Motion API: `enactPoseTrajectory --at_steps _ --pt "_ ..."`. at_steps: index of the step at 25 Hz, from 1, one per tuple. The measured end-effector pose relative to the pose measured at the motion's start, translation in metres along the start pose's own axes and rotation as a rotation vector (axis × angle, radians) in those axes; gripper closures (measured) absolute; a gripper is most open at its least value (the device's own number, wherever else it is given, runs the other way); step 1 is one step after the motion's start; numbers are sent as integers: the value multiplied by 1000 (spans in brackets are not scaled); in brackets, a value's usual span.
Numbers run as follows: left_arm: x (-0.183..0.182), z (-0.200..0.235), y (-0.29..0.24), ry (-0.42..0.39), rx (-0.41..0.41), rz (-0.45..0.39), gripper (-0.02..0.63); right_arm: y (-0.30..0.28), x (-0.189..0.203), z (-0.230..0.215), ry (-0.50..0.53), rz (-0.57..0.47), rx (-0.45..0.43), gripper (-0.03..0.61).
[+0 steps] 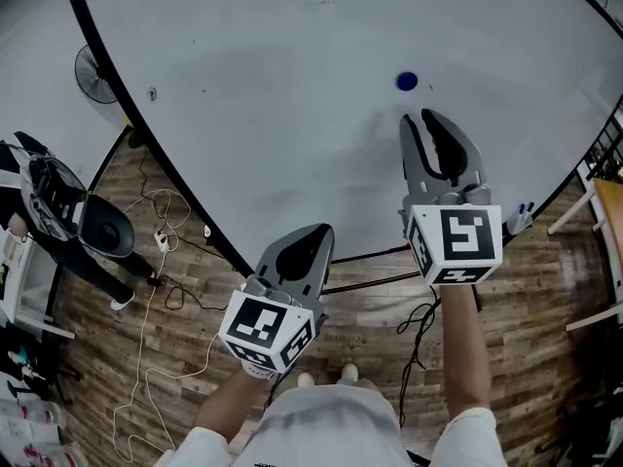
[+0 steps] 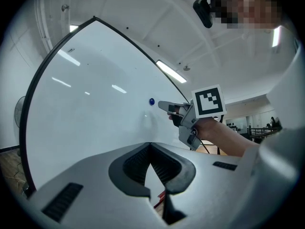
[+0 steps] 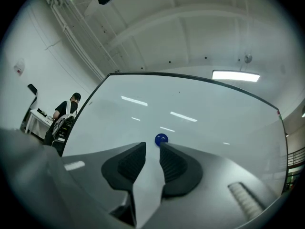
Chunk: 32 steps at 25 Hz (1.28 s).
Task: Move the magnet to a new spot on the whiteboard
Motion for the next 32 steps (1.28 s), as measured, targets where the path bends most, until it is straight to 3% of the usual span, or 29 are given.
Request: enactPoseTrajectory --at_steps 13,23,32 --pt "14 7 0 -7 -46 -1 607 51 44 5 -92 45 4 567" --pt "30 7 12 -16 -63 -5 607 93 104 7 -153 151 57 568" --pt "51 3 35 20 -77 19 607 141 148 14 -288 210 80 581"
Point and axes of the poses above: the fingertips, and each gripper's own axes: y backward along the fingers, z to its left, x out of its underside, the point moved 3 cm from there along y, backward along the fingers, and after that the axes turned 14 degrees about -y, right-handed, at the moved point
